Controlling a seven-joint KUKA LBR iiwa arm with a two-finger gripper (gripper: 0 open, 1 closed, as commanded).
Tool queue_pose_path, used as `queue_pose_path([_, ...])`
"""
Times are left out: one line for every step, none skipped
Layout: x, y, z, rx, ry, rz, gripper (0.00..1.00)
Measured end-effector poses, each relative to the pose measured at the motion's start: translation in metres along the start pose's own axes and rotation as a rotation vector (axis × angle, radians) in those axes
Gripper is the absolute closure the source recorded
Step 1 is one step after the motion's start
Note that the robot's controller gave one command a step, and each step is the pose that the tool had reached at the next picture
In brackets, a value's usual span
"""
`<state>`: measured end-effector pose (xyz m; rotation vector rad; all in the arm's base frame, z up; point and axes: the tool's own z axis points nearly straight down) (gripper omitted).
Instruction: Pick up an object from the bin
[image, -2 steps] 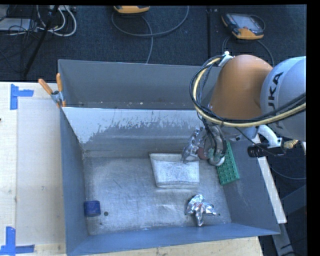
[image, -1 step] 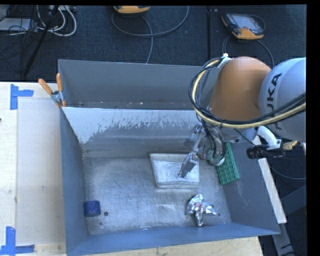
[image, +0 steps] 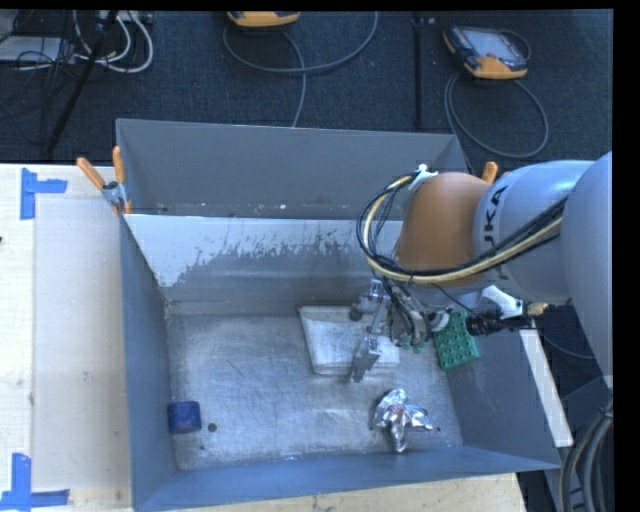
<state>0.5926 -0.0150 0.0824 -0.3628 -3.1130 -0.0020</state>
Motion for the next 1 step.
queue_pose_path([0.0033,0.0005,-0.0012,0.002,0.014,-0.002,1.00])
